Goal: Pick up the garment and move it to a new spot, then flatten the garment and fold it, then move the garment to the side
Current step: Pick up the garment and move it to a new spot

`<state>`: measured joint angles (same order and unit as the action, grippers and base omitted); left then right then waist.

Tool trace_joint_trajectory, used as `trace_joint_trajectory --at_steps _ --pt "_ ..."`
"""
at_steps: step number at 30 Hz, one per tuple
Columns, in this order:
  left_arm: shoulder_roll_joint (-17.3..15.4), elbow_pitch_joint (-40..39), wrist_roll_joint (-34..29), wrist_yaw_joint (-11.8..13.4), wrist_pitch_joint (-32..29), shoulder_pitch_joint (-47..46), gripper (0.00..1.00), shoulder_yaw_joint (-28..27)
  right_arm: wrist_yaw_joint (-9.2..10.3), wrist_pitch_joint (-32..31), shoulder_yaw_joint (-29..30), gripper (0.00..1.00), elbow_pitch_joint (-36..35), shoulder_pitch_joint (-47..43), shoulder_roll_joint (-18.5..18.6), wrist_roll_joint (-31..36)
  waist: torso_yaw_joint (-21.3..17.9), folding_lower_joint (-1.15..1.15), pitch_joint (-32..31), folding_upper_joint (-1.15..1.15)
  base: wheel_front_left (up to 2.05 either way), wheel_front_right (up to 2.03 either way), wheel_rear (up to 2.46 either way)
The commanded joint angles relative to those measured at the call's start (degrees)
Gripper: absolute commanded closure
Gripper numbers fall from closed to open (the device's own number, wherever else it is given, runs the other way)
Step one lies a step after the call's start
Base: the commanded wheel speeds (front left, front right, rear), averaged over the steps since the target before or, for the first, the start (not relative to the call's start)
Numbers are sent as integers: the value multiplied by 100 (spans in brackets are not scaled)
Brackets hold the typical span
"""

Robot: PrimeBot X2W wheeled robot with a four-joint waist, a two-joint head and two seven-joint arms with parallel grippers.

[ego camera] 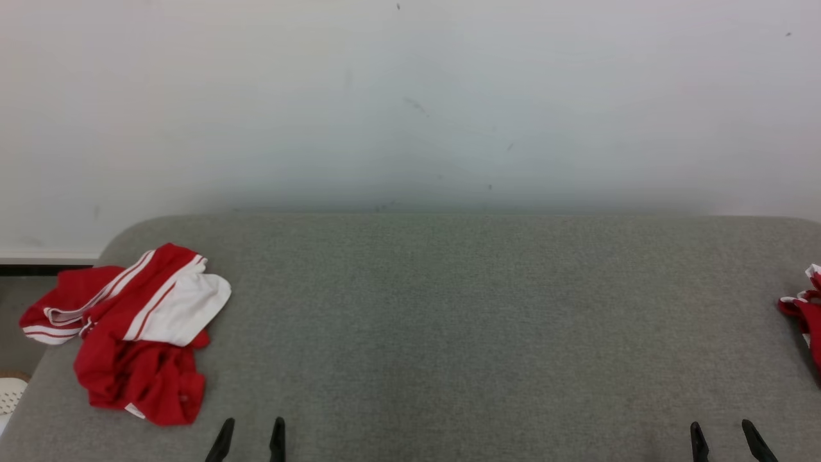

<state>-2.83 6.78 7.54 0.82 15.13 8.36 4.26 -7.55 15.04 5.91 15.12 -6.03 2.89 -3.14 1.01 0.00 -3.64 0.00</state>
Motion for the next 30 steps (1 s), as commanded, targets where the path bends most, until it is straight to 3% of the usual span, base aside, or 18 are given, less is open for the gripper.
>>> trace_joint_trajectory --at_steps 1,19,30 --pt "-18 -1 21 6 0 -17 0 1 14 15 15 0 -13 -59 5 -32 57 0 -4 0 0 0 0" --pt "-20 1 -119 -58 0 165 0 -98 14 16 -252 0 61 -116 7 -299 1555 0 -150 0 0 0 0" --pt "-19 -93 -31 -26 0 168 0 -227 14 16 -374 0 63 -52 8 -326 1650 0 -25 0 0 0 0"
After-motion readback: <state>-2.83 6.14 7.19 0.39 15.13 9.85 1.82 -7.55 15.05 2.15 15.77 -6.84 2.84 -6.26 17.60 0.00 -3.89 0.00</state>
